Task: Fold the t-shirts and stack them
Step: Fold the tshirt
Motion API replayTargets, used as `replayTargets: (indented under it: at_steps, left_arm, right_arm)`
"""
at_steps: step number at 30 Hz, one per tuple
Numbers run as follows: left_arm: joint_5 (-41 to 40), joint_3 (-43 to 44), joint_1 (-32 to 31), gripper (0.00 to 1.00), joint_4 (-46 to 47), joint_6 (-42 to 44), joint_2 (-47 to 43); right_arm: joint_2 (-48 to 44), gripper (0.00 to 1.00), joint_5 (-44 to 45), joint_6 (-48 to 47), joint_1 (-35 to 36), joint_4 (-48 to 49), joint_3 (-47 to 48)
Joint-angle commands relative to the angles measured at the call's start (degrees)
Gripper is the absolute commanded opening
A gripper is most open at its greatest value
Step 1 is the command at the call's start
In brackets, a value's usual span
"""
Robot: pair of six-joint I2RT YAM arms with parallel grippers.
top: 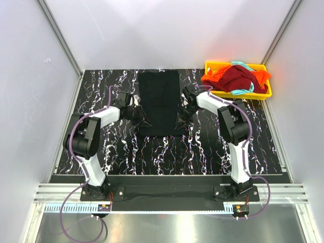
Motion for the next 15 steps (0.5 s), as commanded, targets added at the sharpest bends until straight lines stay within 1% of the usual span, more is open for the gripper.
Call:
replayTargets:
  at_steps: [1, 4, 5, 9, 11, 12, 14, 15]
  left_arm:
    - [0.7, -1.7, 0.5, 0.23, 1.9, 2.0, -2.5]
    - [-2.6, -3.3, 1.1, 0.23, 0.2, 4.9, -1.9]
    - [-3.9, -3.5, 1.6, 0.22, -1.9, 5.7, -1.1]
    - [-4.9, -6.7, 3.0, 0.20, -2.8, 7.3, -1.0]
    - [-5.5, -8.7, 3.2, 0.20, -3.8, 9.0, -2.5]
    - [-5.0, -9.3, 3.0, 0.21, -4.0, 9.2, -4.8]
    - [-4.3, -10.6, 3.0, 0.21, -4.9, 9.4, -7.1]
    - [-4.2, -10.7, 2.9, 0.22, -5.7, 9.3, -9.7]
  right_arm:
    - [-6.4, 0.25, -3.7, -0.6, -1.2, 5.1, -7.0]
    - [-7.5, 0.25, -4.7, 0.3, -4.1, 8.4, -11.3]
    - [-7.2, 0.25, -4.7, 0.1, -5.4, 8.5, -11.8]
    - [-8.5, 0.25, -5.3, -1.1, -8.6, 8.4, -15.2]
    - [-10.7, 0.25, -5.4, -2.2, -9.2, 8.3, -17.0]
    - [-11.5, 0.25, -5.8, -2.4, -9.6, 7.8, -17.4]
    - [-13.5, 0.28, -8.5, -2.2, -9.5, 7.2, -18.3]
    - [-15.7, 0.29, -9.7, -1.7, -9.6, 7.3, -18.6]
